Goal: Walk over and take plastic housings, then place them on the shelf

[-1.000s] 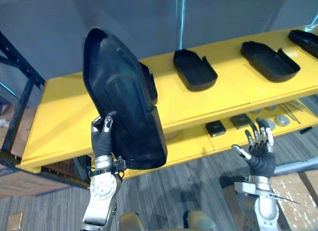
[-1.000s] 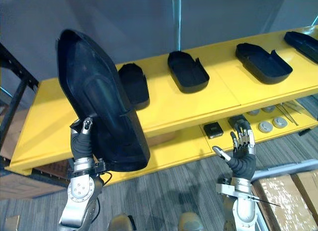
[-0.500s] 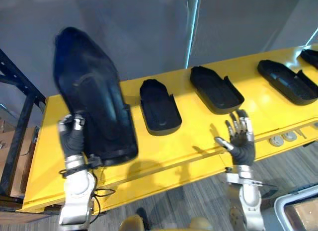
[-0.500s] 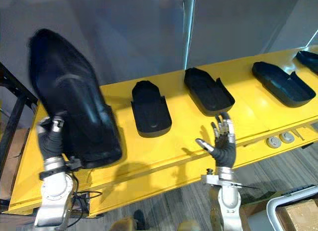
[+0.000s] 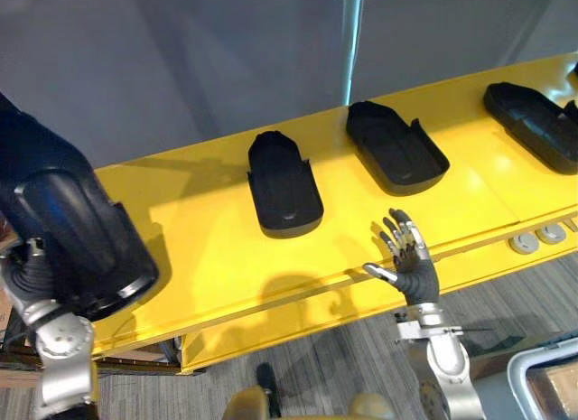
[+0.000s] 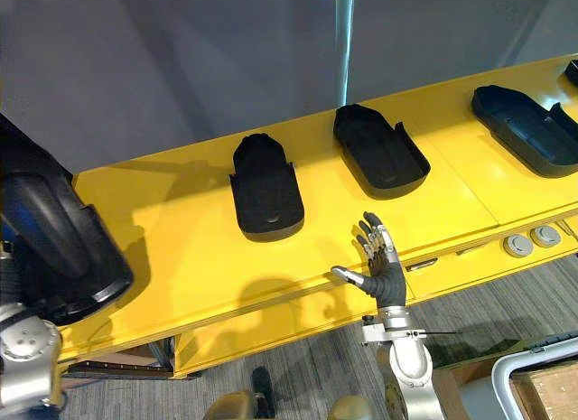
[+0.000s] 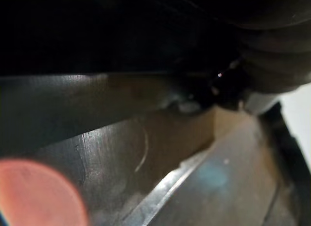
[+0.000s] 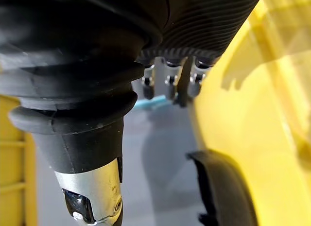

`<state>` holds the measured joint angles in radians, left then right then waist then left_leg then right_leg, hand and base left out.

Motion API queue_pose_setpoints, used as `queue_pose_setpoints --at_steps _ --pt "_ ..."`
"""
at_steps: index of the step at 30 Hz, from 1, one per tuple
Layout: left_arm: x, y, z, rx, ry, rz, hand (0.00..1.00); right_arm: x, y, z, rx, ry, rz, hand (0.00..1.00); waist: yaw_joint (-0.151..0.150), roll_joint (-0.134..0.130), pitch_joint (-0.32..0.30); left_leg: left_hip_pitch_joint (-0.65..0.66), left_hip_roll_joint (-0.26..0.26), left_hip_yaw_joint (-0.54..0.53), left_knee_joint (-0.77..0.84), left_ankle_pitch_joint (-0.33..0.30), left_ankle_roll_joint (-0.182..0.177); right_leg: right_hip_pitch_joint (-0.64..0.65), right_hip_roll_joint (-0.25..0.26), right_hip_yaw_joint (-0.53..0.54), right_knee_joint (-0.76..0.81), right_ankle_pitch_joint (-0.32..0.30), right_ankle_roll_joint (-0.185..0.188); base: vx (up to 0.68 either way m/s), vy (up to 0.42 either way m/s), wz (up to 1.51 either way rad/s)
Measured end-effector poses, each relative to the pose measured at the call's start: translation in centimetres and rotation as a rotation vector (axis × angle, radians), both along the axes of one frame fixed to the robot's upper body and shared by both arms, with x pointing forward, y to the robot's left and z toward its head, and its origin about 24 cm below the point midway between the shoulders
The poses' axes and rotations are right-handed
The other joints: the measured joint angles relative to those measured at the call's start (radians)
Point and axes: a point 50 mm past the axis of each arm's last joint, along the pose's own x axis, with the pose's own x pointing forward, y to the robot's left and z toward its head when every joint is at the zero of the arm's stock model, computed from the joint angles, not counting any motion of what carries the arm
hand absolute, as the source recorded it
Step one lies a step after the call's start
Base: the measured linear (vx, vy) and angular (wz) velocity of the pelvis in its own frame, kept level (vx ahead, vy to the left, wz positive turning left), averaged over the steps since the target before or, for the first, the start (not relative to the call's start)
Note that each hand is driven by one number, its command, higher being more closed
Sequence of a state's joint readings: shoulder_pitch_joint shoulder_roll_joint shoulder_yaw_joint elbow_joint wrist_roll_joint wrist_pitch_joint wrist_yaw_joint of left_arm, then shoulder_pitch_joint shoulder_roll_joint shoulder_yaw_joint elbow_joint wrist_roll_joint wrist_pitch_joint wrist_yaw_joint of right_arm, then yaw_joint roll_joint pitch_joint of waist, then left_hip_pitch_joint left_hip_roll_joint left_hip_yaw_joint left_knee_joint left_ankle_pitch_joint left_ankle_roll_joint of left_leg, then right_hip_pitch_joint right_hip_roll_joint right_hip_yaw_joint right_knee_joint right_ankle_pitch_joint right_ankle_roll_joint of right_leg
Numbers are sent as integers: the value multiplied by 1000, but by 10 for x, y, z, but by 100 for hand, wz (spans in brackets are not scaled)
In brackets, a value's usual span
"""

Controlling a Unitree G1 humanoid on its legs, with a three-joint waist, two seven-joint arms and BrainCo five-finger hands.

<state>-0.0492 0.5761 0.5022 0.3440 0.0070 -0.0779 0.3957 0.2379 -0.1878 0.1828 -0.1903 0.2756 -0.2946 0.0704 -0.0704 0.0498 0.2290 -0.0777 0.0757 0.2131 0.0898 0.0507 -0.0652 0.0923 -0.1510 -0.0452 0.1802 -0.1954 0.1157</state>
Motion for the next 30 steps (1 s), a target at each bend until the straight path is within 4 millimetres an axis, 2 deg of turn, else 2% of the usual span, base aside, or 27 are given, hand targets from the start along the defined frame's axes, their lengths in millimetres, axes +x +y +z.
queue_pose_setpoints --at_steps 4,7,10,14,19,26,30 --pt "26 11 13 -22 50 -85 100 -1 4 -2 10 25 64 0 -6 1 0 1 0 16 -9 2 3 -6 -1 19 -16 14 5 -9 24 -11" --pt "47 7 15 -23 151 -189 100 1 6 -1 4 25 115 0 -26 2 1 -15 1 20 -10 5 7 -27 -4 24 -11 15 8 -16 13 -4" --pt "65 -4 9 -51 237 -300 100 2 6 1 -6 21 128 0 -32 0 6 -29 1 42 -10 11 9 -62 -3 48 6 17 10 -1 16 -15" --pt "76 -12 -1 -110 334 -382 100 4 3 5 -29 2 132 0 -57 7 32 -27 3 48 -8 11 9 -68 -3 56 20 18 12 3 2 -6" --pt "72 -6 -17 -220 399 -331 100 6 2 11 -49 -17 141 0 -57 33 62 -13 3 65 -9 11 9 -76 -5 76 40 12 11 -26 0 -11" --pt "52 8 -47 -359 511 -178 100 6 5 7 -61 22 150 0 -62 37 72 -11 4 66 -10 13 8 -93 -5 78 69 -7 8 -16 -5 -1" --pt "45 18 -43 -345 516 -129 100 6 10 10 -55 11 167 0 -65 36 89 -12 4 66 -10 14 8 -93 -5 78 70 -7 8 0 0 0"
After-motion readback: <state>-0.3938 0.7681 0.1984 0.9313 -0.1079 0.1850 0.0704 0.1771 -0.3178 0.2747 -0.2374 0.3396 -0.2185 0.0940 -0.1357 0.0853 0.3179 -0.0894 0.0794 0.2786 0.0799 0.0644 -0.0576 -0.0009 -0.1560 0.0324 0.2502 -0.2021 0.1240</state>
